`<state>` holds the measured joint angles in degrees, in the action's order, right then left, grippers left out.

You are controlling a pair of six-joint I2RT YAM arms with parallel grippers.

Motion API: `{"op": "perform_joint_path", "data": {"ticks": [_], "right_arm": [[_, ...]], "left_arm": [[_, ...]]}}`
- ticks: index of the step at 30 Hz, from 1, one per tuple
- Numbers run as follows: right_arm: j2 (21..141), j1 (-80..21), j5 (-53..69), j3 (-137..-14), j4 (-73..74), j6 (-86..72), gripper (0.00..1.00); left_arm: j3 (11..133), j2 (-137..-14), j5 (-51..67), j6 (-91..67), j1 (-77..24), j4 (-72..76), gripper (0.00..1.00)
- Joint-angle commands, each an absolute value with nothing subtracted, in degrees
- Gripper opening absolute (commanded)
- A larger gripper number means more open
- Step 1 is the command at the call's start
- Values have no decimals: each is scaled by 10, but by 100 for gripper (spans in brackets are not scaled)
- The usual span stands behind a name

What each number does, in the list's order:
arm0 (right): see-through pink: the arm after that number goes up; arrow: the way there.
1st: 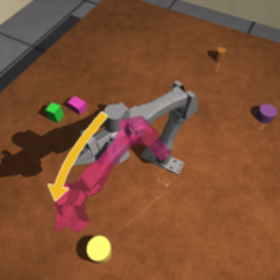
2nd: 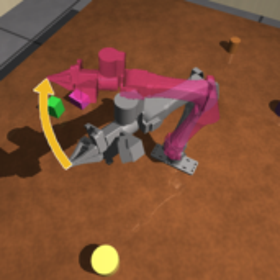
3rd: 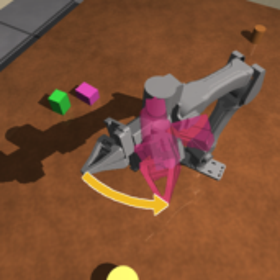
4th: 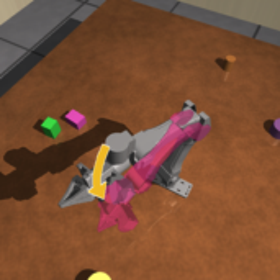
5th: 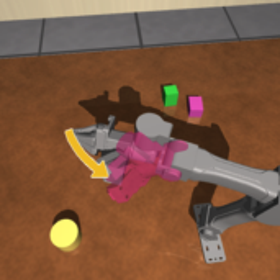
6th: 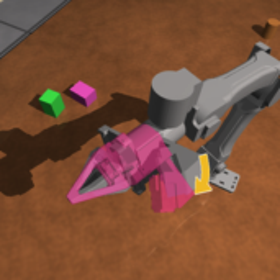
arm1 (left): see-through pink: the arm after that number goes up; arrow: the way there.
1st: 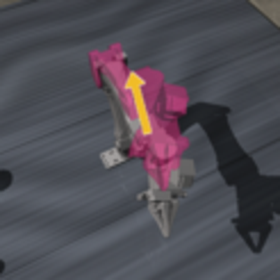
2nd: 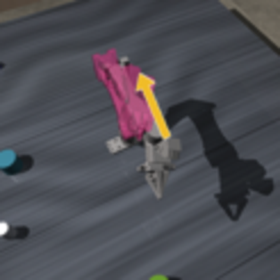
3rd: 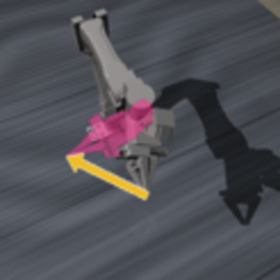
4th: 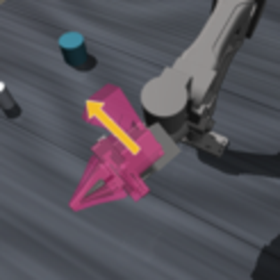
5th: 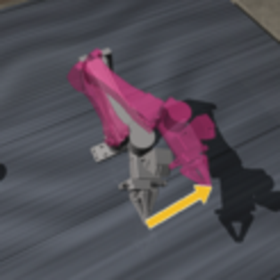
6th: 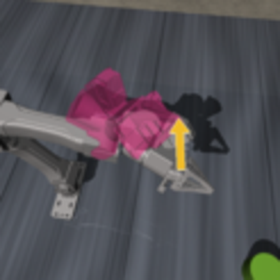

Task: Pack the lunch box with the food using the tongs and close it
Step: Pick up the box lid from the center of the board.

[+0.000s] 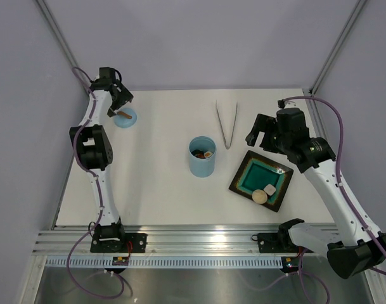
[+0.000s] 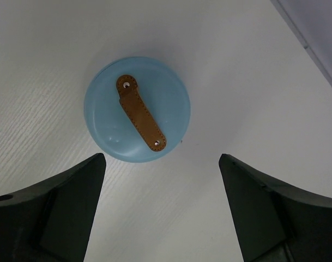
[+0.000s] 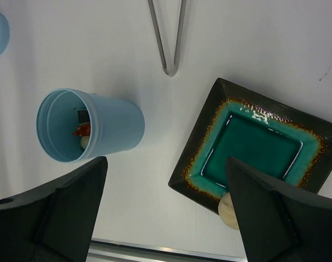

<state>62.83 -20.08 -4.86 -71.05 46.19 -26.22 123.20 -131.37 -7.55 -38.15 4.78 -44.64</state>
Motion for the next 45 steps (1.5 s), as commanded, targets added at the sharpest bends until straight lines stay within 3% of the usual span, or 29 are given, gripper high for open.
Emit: {"op": "perform_joint_path", "data": {"ticks": [1,14,24,32,35,36,39,45], "right_arm": [[613,-198,-47,-704,470,-275,96],[622,-199,-62,-697,483,-287,95],[608,-198,-76,-678,480,-305,95],[618,-199,-73,-682,482,-307,95],[618,-198,-69,-682,480,-308,95],[618,-199,-69,-681,479,-310,95],[618,-199,-66,-681,476,-311,95],[612,-199,-87,-673,469,-316,95]], "left_arm": [[1231,-1326,-100,-408,54,-398,88],[1235,-1377,-103,-451,62,-386,78],[1244,-1402,-120,-458,67,-394,61],[1223,-1376,-117,-447,71,-404,20],[1205,-1351,-115,-443,72,-396,13],[1198,-1327,-113,-441,71,-390,6],[1175,-1288,-103,-426,69,-375,0],[1097,-1150,-55,-350,41,-353,0]]}}
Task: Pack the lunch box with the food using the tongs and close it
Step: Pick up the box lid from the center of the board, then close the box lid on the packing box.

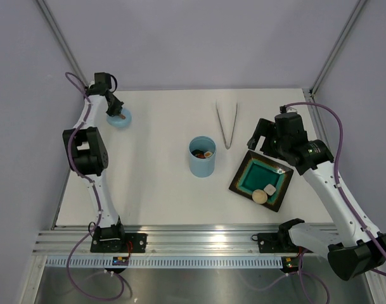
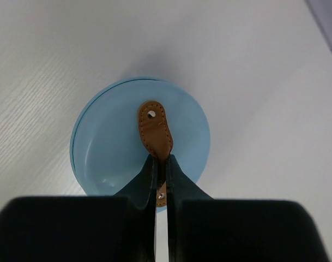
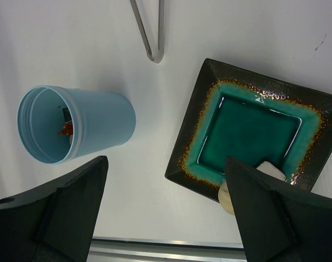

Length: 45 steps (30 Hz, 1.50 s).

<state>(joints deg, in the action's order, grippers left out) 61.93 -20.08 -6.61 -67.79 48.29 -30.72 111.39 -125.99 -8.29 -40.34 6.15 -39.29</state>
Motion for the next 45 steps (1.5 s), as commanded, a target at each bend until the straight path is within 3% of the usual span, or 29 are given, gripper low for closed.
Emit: {"op": "perform_joint_path", "data": {"ticks": [1,13,23,35,45], "right_arm": [[611,-199,-90,-671,462,-317,95],[663,-198,-145,-682,488,-370,96],[651,-198,-152,-677,473,-382,97],[628,-198,-157,-640,469,-403,100],[625,-198,-158,-636,464,-399,100]], "left_arm": [[1082,-1118,-37,-335,33,-359,0],[1100,-975,54,-204,-158,-523,0],[1175,-1012,56,-151,-328,-617,0],[1135,-1042,179,-164,-356,-583,0],[1107,-1051,185,-182,-374,-560,0]]}}
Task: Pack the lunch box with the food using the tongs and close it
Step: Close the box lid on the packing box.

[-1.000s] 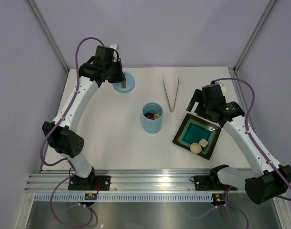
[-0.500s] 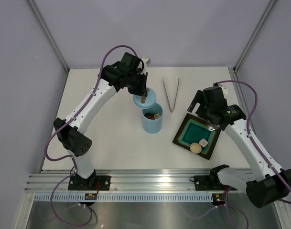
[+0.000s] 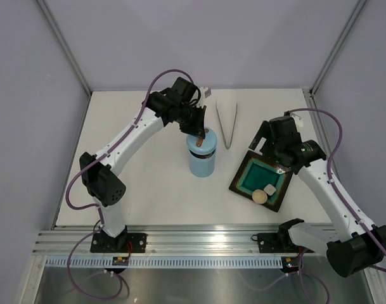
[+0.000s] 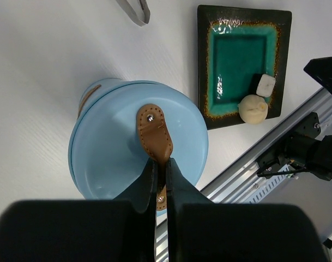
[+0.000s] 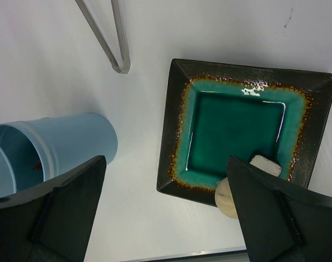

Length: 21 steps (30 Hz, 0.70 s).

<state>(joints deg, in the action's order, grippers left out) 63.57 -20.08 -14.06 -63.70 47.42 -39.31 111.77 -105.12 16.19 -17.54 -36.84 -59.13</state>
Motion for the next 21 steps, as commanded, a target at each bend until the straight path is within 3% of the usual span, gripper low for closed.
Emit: {"op": "perform_joint_path", "data": {"ticks": [1,21], "right_arm": [[625,-198,-157,-635,464,-401,100],[600,-199,-160,-623,473,-397,99]], "left_arm": [[1100,-1051,185,-182,-374,-555,0],[1007,-1056,201,-193,-373,-467,0]]}}
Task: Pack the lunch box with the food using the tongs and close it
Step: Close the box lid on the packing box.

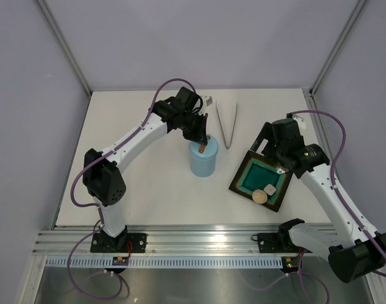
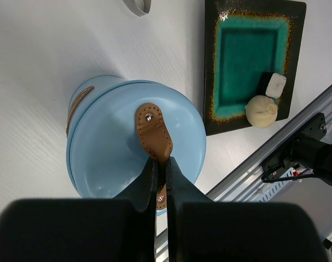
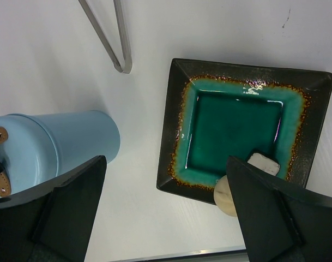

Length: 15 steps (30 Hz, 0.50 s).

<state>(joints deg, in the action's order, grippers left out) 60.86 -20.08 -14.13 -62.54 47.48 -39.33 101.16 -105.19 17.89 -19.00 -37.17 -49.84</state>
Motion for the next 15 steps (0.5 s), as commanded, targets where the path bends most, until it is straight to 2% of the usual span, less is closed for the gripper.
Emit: {"op": "perform_joint_path", "data": {"ticks": [1,15], "right_arm": [[602,-199,-159,-622,473,-396,98],[632,-198,-142,-637,454,-388,98]], "left_arm": [[1005,-1056,200,-193,-373,-465,0],[935,-1008,204,-263,-338,-409,0]]}}
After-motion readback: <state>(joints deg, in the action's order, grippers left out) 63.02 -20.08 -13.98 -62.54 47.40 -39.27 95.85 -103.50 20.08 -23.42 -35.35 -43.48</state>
